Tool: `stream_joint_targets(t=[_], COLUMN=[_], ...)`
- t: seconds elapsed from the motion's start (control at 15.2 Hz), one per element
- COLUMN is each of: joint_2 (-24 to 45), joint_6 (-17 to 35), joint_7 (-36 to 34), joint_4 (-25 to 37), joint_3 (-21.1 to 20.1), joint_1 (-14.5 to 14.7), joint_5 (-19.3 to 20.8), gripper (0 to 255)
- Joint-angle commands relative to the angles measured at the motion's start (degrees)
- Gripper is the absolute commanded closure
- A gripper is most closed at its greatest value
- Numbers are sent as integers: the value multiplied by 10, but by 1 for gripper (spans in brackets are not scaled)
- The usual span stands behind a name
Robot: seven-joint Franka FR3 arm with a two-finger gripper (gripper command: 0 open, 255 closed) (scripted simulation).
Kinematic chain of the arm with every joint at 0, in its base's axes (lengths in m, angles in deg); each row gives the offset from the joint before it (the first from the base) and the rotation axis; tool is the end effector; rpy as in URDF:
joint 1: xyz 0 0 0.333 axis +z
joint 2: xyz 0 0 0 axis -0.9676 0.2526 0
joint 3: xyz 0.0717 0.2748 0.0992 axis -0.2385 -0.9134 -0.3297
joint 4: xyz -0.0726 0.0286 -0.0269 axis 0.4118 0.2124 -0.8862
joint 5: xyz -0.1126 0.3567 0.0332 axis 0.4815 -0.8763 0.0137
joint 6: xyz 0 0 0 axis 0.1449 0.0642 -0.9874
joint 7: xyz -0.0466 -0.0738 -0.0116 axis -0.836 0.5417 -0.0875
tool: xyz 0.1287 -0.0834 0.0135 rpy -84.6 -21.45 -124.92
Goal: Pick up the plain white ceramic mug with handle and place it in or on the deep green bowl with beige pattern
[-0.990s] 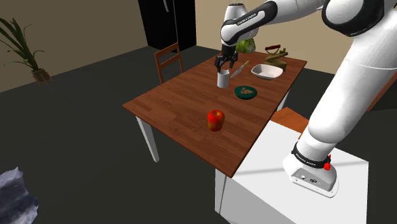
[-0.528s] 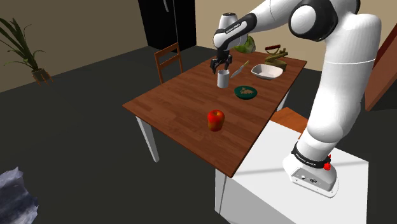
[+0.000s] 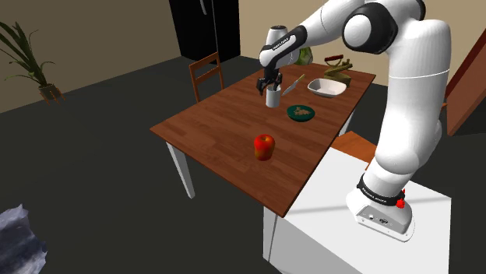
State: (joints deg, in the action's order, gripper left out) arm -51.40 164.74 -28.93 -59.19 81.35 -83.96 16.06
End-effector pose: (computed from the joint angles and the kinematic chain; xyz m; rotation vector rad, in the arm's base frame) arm 0.6021 -0.2123 0.3120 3.0142 -0.5446 0.2817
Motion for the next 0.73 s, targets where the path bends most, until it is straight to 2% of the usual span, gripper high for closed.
stream_joint_targets(t=[0.0,0.4,0.46,0.66], joint_2=[5,5,5,5], joint_6=[4,4,4,4], joint_7=[2,2,2,2], joint_4=[1,1,1,1], joint_3=[0,0,0,0], joint_1=[-1,-1,-1,-1], joint_5=[-2,-1,-1,-1], gripper=[0,0,255,255])
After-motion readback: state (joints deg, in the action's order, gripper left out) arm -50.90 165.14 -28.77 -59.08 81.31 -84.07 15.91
